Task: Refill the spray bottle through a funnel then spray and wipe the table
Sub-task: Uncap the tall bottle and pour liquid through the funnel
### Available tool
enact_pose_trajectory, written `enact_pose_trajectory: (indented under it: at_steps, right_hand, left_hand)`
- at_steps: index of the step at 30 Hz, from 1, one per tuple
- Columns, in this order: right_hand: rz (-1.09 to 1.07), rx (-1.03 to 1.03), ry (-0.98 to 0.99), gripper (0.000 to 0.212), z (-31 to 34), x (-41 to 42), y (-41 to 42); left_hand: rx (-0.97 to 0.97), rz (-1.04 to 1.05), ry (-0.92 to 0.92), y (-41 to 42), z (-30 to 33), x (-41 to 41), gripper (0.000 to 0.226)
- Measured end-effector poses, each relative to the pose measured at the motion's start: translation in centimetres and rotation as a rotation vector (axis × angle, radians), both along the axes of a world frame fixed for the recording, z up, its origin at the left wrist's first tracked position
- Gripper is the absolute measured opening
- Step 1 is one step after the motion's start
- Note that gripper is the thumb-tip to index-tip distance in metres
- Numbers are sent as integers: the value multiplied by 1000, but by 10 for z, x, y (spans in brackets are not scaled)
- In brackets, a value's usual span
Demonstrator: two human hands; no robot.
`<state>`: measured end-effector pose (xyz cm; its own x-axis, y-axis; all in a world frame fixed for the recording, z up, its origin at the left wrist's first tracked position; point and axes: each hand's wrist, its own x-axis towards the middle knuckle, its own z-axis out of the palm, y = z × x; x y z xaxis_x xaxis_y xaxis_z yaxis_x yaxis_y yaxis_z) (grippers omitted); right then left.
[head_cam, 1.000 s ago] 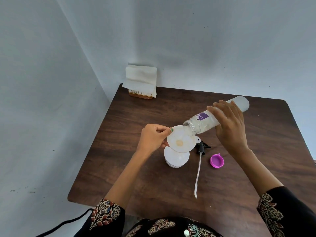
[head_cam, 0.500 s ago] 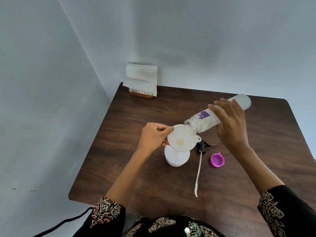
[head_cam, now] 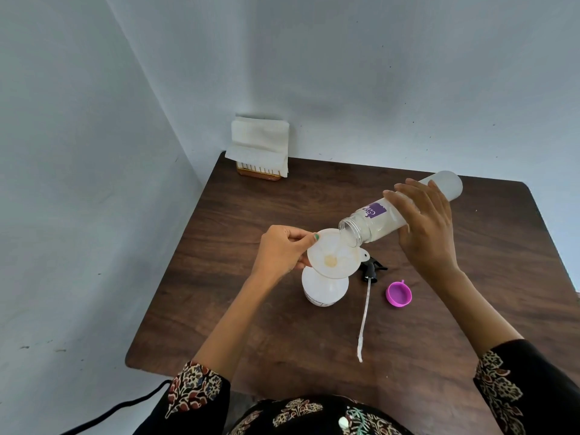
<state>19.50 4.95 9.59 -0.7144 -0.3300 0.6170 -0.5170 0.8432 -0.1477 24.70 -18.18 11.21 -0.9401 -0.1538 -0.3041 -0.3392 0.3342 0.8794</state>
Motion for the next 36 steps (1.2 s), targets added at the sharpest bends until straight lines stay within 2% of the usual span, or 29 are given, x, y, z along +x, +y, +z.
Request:
enact_pose_trajectory:
  at_steps: [10, 14, 36]
  right_hand:
    - [-9, 13, 10, 42, -2, -1, -1]
    - [-6, -4, 35, 34, 0, -2, -1]
    - [-4, -9, 22, 33, 0, 0, -1]
  left_hand:
    - [5, 3, 0, 0, -1, 0, 20]
    - [10, 1, 5, -1, -2, 0, 17]
    - [11, 6, 4, -3, -7, 0, 19]
